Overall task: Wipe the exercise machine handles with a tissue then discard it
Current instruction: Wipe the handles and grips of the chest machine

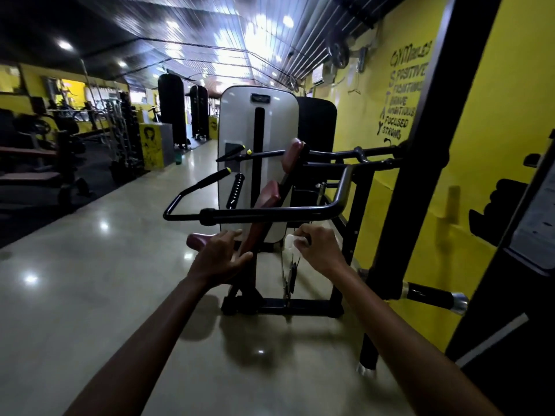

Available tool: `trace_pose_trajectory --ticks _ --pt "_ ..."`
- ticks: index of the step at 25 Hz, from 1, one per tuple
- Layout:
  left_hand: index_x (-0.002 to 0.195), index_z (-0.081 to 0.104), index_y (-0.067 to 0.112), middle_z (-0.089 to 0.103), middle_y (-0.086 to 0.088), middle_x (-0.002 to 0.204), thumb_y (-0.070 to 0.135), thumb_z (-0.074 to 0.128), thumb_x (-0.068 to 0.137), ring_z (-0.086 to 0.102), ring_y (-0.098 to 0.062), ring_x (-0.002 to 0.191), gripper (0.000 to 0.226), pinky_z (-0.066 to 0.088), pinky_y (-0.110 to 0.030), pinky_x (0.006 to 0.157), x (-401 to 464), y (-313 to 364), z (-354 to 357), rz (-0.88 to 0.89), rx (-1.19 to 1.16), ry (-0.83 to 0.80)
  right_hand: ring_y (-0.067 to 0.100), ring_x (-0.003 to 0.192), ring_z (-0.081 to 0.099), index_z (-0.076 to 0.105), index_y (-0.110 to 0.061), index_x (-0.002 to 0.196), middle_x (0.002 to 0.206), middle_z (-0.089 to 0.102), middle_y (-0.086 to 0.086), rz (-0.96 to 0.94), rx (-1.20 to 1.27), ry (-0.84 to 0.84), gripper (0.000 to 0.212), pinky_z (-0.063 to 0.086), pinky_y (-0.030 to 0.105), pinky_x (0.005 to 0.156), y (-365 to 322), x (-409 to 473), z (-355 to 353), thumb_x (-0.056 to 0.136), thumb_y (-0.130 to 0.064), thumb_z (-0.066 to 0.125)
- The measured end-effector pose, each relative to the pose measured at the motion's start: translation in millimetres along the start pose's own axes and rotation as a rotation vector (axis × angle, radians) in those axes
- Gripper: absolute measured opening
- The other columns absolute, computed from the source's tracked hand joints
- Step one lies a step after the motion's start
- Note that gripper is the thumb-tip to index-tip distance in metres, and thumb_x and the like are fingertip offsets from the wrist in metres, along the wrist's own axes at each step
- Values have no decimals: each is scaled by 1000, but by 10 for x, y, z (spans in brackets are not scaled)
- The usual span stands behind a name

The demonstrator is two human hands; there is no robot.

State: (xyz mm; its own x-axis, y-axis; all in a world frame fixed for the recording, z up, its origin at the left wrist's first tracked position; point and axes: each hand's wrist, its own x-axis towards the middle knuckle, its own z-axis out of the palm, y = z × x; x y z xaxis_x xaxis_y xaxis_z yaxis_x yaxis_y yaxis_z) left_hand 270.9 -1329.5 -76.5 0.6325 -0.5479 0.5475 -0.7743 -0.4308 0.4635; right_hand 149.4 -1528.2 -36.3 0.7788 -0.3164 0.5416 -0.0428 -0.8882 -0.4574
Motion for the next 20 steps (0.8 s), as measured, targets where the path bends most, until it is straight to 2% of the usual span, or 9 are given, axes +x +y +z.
trace_pose_trajectory --ticks 1,3,6,9,14,17,20 --pt "130 53 6 59 -11 123 47 70 77 58 -26 110 68 46 -34 89 -5 -58 -71 -13 -1 9 15 65 60 67 -5 81 75 66 6 -17 11 -8 8 42 17 56 -58 52 54 86 -6 60" --pt "130 53 8 60 -9 122 60 60 71 61 -24 106 79 49 -35 89 -12 -150 -223 -41 -3 24 8 59 54 65 -9 76 69 60 -1 -43 36 -35 13 37 12 52 -175 148 160 86 -4 58" --pt "131 53 8 59 -8 126 67 45 64 57 -21 115 90 44 -31 94 1 -301 -397 -57 12 48 2 57 51 64 -16 75 66 55 -8 -55 92 -43 20 39 15 53 -315 273 325 84 0 55" --pt "132 52 10 56 -7 131 68 46 64 52 -20 122 89 43 -30 96 43 -508 -537 -84 32 64 12 68 59 70 -7 89 77 61 0 -76 102 -32 17 46 20 58 -431 417 465 85 0 54" --pt "133 52 11 56 -6 132 61 56 70 52 -19 122 80 45 -32 95 190 -883 -643 -107 39 67 16 85 63 71 -5 93 95 68 10 -115 83 -64 15 50 20 71 -552 694 702 83 -1 59" --pt "131 52 16 56 -2 131 60 60 72 52 -17 121 74 47 -32 92 341 -1134 -673 -93 31 58 13 77 60 71 -4 91 90 67 9 -85 64 -57 16 42 8 60 -638 913 874 82 1 59" --pt "129 54 18 57 1 127 55 62 74 54 -15 118 67 47 -29 90 499 -1417 -765 -63 21 33 12 72 58 71 -5 86 84 65 6 -9 62 -29 16 39 6 53 -749 1162 1090 81 1 57"
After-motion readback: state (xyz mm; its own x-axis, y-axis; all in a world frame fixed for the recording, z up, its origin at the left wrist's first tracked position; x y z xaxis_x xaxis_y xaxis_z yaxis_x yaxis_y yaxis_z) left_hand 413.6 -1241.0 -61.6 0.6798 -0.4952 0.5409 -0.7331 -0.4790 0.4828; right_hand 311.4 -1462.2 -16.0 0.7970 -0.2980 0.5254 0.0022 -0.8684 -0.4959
